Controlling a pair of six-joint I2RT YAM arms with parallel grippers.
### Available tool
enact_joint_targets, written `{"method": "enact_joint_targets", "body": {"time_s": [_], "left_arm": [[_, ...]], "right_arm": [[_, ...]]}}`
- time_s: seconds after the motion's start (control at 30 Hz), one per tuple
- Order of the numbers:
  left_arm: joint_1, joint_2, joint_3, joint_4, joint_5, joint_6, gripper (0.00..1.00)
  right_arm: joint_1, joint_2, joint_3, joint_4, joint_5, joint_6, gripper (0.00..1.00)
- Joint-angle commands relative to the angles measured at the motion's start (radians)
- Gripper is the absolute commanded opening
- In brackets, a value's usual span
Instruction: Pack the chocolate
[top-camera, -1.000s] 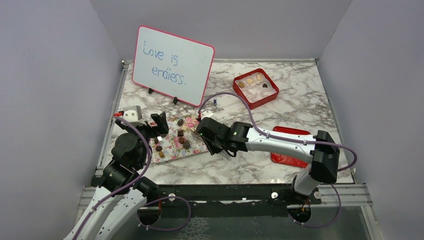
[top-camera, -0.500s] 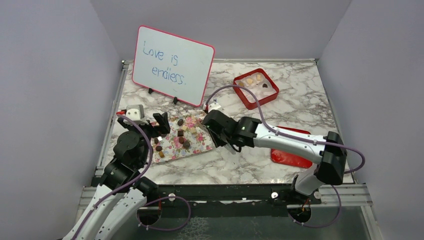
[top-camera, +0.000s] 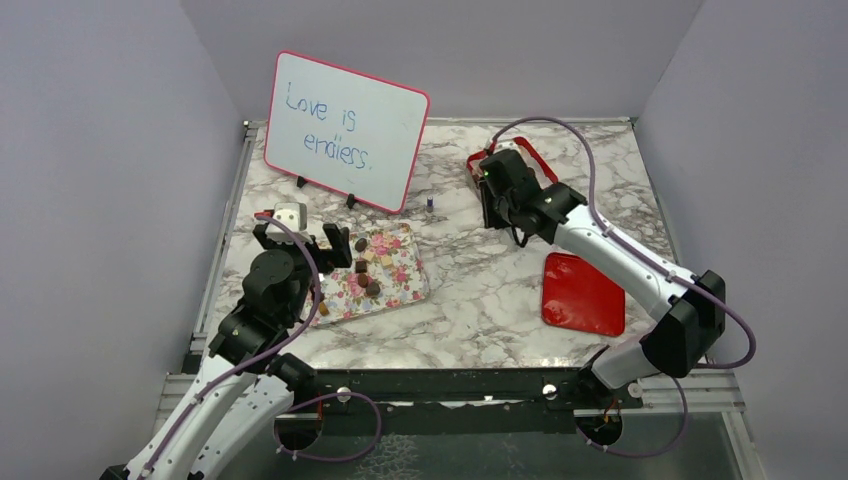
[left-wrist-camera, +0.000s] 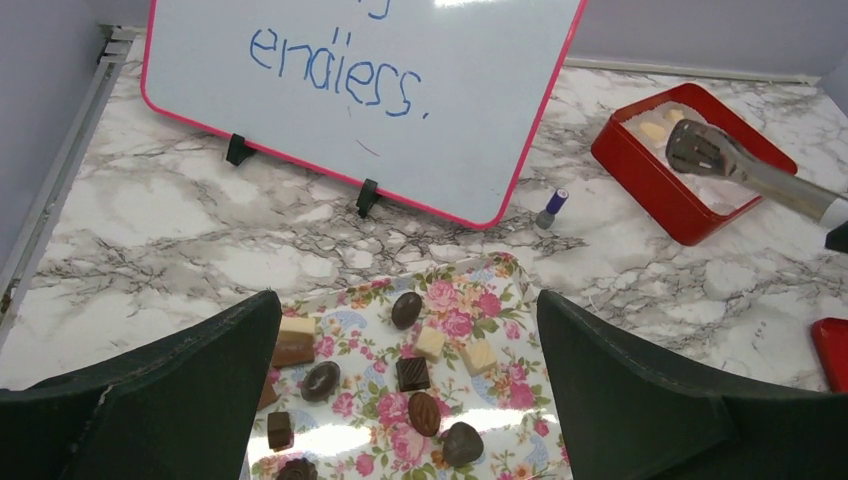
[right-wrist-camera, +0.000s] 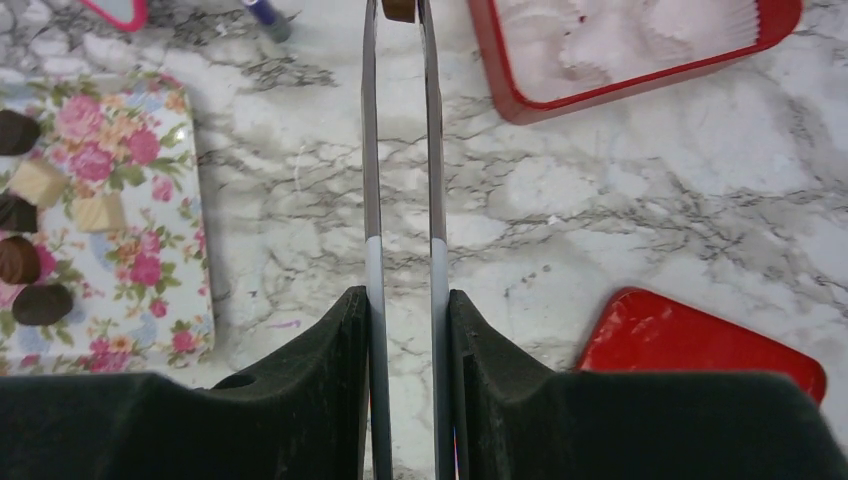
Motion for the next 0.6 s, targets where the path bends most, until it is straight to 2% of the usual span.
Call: {"method": "enact_joint_targets", "body": {"time_s": [0.0,0.3,0.57], "left_arm": [[0.003,0.012,0.0,0.022,0.046,0.006,0.99],[0.003,0.028,0.001,0.029,0.07,-0.001,0.99],[0.003,0.024,-0.003,0.035,0.075,0.005,0.99]], "right_arm": [[-0.101,-0.001,0.063,0.02,-0.015,-0.06,0.2],[-0.269,0.139,0.202,-0.007,-0.041,-0.097,0.2],[-0.323,0.225,0.227,-0.023,-0.031,-0.098,0.21]]}}
